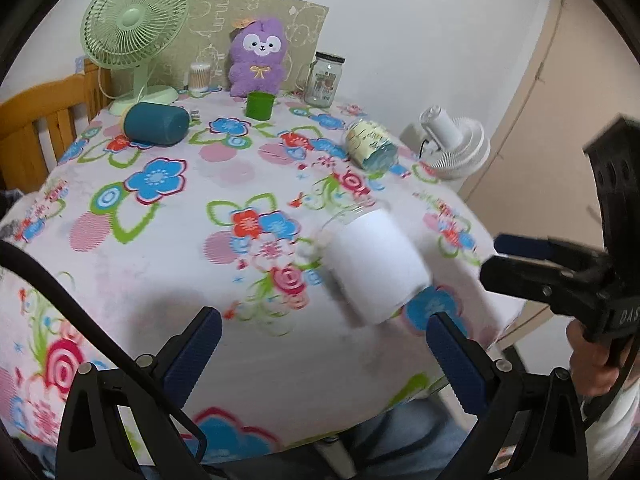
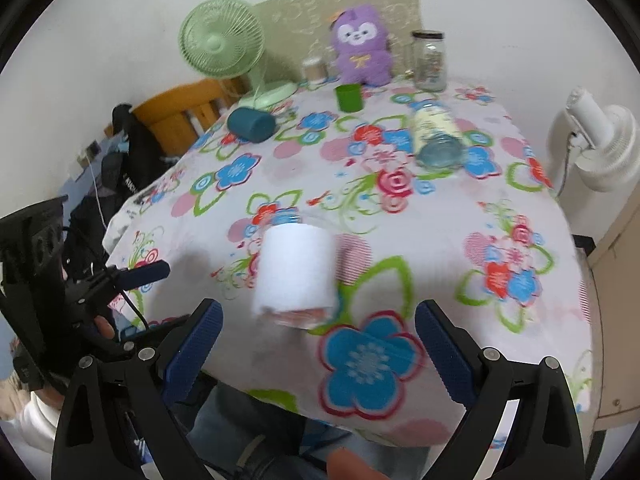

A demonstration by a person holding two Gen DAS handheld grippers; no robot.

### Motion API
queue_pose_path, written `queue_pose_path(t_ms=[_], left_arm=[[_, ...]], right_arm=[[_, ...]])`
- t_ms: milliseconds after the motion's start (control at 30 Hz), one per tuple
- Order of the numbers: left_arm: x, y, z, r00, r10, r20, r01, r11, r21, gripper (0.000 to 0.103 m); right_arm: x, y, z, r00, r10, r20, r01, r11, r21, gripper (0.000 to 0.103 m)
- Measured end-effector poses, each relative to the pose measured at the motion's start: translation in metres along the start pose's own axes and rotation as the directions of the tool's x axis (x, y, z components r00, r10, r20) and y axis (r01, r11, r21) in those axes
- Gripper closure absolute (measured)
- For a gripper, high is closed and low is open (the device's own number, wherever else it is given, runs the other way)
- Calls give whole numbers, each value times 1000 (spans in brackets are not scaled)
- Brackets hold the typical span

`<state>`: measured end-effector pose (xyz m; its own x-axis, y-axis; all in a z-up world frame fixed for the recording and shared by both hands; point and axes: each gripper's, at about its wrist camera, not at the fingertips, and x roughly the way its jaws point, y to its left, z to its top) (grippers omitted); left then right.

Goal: Flip cup upside down
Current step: 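Close the left tool on the cup while the right tool opens and withdraws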

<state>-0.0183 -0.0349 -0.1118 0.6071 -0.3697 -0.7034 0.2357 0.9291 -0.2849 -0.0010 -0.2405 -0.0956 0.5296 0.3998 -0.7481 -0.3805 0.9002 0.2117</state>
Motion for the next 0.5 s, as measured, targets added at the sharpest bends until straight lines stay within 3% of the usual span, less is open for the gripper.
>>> queue_pose_path(t_ms=[200,367,500], left_arm=[[9,-24,1,997,13,70,-8,997,-74,0],[25,-38,-3,994,39,99,-26,991,-134,0],[37,-45,-6,990,88,106,-70,984,-167,0]], right_arm=[[-19,-39,-14,997,-63,36,62,997,36,5],[-27,-72,-28,997,-68,41,64,994,91,5],[-34,-77,-38,996,-70,60,67,997,50,5]])
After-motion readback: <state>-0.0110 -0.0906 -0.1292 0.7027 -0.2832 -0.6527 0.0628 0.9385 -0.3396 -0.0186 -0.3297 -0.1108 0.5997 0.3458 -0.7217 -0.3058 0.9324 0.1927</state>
